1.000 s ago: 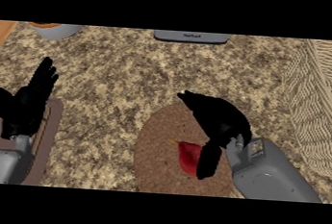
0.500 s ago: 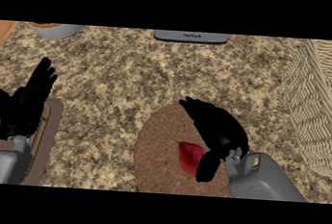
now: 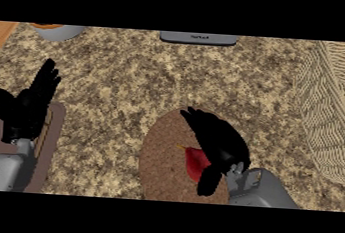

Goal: Pick the pear from the placemat and place it in the basket

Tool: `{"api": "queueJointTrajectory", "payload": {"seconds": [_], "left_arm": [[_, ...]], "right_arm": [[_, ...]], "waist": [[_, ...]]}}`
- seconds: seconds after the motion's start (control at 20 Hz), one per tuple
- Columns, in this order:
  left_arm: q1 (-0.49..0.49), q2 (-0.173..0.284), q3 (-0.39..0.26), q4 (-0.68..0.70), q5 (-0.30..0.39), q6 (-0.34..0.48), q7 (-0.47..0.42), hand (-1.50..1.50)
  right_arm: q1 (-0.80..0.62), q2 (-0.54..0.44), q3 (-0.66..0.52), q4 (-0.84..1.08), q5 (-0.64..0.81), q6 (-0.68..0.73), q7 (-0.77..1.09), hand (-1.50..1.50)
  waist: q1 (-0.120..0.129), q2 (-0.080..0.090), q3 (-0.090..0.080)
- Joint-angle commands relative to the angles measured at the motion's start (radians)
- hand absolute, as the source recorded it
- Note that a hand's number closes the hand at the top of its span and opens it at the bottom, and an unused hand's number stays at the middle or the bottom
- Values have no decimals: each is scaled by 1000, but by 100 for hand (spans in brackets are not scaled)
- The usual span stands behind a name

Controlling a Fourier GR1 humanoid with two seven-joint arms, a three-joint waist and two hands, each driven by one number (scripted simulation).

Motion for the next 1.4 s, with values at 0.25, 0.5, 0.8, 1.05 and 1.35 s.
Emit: {"api": "queueJointTrajectory", "payload": {"seconds": [0.25,0.5,0.8,1.05,1.35], "left_arm": [[-8,-20,31,23,-16,-36,-5,0],[46,-19,43,-97,-5,-64,45,0],[55,-55,41,-54,-43,-64,-19,0],[-32,-47,75,33,-37,-87,-16,0],[20,-70,61,-75,-64,-63,56,0]], "right_arm": [[-9,93,-6,154,130,-47,-60,-150],[69,45,3,87,191,-17,-82,-150],[29,95,-48,164,228,3,-116,-150],[19,102,-71,216,266,-5,-177,-150],[82,79,-70,210,305,-16,-206,-150]], "waist": [[2,1,0],[2,-1,0],[2,0,0],[0,0,0],[1,0,0]]}}
